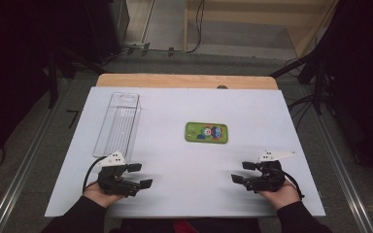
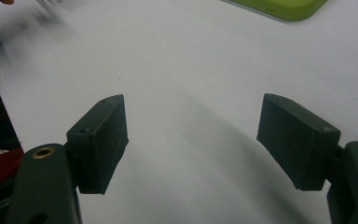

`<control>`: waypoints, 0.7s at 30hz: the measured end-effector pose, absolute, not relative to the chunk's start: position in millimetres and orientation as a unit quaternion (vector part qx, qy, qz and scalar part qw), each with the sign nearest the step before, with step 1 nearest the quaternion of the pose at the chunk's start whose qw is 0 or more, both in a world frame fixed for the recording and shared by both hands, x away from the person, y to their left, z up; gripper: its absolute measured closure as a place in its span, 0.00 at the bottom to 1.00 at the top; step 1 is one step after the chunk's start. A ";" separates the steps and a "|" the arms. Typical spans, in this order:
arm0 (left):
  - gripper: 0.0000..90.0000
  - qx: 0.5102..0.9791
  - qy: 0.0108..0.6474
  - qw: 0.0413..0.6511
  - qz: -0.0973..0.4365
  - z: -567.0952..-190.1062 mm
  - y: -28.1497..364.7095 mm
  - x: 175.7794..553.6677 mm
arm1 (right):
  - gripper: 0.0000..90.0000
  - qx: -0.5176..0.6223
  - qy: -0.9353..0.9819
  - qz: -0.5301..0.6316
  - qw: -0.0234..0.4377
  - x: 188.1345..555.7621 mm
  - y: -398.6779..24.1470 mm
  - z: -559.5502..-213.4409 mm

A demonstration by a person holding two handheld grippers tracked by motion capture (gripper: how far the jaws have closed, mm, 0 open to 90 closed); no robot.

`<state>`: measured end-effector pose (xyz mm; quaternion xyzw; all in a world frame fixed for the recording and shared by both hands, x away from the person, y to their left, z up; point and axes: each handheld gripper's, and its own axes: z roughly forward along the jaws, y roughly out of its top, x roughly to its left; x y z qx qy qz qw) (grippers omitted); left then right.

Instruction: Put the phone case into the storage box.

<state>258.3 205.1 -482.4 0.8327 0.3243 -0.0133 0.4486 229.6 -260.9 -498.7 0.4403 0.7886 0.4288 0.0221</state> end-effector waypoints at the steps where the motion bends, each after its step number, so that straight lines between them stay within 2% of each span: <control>1: 0.24 0.833 0.324 0.449 -0.013 -482.4 205.1 258.3 | 0.25 0.440 0.789 0.429 0.022 229.6 -260.9 -498.7; 21: 0.24 0.831 0.325 0.452 -0.011 -483.7 209.3 259.3 | 0.25 0.443 0.788 0.428 0.013 232.7 -261.7 -499.9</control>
